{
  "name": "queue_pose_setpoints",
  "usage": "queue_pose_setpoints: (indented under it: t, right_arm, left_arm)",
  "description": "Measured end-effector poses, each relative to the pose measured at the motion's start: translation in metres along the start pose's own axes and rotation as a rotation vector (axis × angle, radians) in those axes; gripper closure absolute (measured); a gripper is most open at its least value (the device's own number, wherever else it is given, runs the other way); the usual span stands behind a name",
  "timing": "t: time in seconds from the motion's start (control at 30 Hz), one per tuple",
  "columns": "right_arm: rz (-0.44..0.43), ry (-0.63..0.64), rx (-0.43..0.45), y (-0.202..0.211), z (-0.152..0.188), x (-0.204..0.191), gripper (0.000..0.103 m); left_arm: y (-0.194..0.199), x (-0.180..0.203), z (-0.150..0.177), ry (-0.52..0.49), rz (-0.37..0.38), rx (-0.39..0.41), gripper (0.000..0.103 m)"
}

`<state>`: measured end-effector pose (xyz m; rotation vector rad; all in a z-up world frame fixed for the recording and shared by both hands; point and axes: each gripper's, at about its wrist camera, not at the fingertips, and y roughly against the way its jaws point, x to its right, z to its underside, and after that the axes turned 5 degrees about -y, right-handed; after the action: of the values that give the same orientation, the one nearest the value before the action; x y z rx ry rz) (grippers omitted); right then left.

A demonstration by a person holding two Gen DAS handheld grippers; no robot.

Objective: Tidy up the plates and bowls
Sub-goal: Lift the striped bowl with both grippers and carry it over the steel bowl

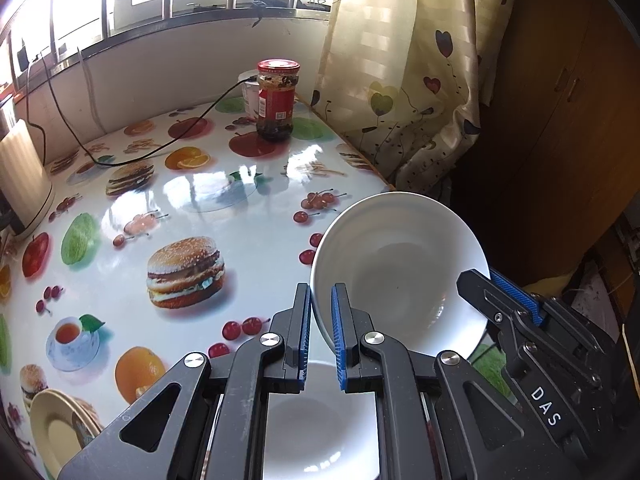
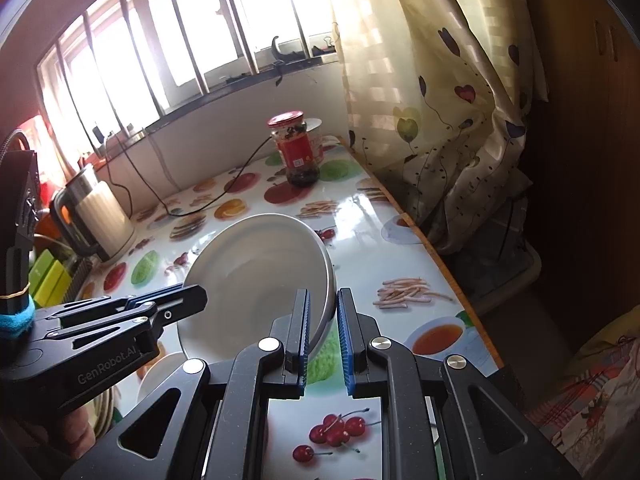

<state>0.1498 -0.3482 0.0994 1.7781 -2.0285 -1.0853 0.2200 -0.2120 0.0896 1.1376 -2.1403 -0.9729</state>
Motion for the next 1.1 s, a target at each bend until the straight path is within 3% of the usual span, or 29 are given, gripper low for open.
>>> queue_pose_setpoints:
  t: [0.47,1.1]
  right_arm:
    - [-0.027,0.022,0.008,0.025,0.019,-0.024,0.089]
    - [-0.068,0.061,-0.04,0.032,0.05,-0.051,0.089]
  left_arm:
    - [0.033,-0.013,0.022,0.022,-0.011,0.051,0.092]
    - [0.05,-0.041,0.063,0.109,-0.019,0.034,0.092]
